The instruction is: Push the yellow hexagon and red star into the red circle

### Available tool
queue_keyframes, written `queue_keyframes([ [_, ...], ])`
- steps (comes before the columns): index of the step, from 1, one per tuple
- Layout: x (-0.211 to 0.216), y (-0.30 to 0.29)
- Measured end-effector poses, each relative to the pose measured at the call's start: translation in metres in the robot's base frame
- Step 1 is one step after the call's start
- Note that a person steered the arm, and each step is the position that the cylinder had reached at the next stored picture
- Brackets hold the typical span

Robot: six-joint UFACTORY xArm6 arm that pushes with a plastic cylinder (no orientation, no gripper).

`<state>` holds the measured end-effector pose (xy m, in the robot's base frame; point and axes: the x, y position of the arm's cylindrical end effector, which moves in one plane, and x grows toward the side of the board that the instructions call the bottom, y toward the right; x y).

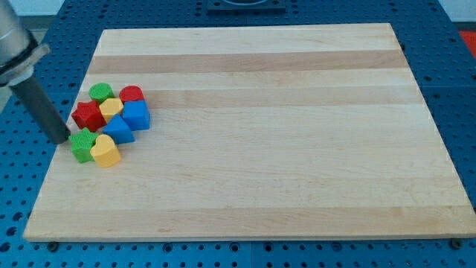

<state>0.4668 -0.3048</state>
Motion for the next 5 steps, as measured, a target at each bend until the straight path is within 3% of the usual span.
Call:
queue_keyframes([
  [5,-0.047,0.070],
])
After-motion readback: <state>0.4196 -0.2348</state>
